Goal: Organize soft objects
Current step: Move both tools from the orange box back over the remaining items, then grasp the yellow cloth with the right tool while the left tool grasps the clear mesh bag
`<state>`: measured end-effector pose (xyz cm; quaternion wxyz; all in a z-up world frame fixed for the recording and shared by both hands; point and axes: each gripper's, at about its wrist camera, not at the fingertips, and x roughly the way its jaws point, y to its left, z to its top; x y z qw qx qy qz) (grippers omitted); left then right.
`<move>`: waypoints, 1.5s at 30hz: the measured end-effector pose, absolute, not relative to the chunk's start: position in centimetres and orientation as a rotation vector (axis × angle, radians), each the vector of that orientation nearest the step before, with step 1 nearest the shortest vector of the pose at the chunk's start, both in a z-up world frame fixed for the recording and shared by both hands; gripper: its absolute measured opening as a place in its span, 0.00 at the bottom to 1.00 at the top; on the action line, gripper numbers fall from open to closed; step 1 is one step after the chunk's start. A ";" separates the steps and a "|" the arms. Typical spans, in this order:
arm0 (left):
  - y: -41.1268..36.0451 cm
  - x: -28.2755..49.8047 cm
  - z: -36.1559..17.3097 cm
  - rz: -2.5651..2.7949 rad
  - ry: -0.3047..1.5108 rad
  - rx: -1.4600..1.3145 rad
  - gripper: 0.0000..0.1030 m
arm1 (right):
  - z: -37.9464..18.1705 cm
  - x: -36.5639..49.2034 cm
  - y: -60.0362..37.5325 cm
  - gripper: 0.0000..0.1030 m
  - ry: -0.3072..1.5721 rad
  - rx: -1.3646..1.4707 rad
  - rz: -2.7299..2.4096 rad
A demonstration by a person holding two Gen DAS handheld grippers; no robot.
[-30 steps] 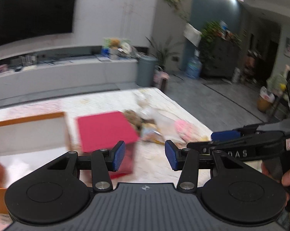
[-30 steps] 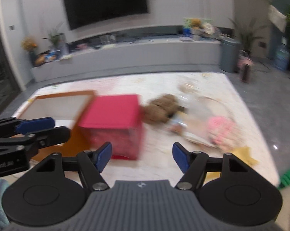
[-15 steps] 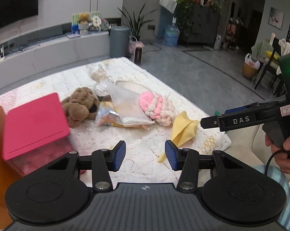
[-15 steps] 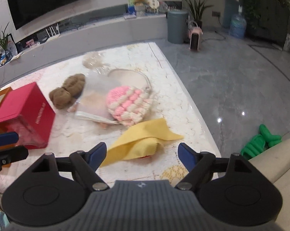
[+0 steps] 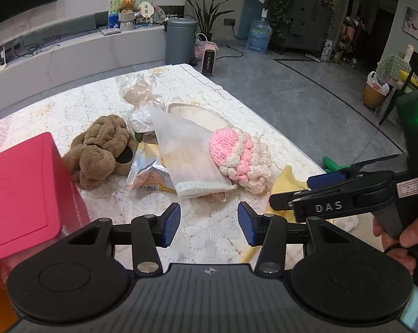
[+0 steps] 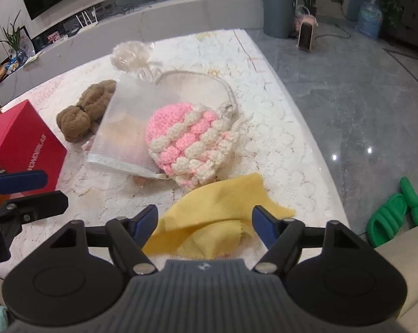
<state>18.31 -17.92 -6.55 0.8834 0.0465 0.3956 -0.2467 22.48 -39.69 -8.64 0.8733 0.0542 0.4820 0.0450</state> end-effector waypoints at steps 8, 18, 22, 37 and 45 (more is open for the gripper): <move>-17.8 19.8 -7.2 -0.499 0.842 0.086 0.54 | -9.4 23.4 -39.7 0.36 1.007 0.134 0.093; -18.0 21.4 -7.1 -0.492 0.837 0.051 0.65 | -7.4 23.0 -39.8 0.03 0.942 0.147 0.108; -18.2 22.6 -7.7 -0.470 0.836 0.017 0.74 | -6.4 22.8 -40.0 0.03 0.904 0.191 0.109; -20.0 24.3 -9.2 -0.475 0.865 0.014 0.10 | -8.1 24.2 -38.1 0.03 0.928 0.248 0.143; -18.5 22.7 -6.6 -0.463 0.806 0.016 0.01 | -7.2 23.8 -37.8 0.03 0.910 0.262 0.151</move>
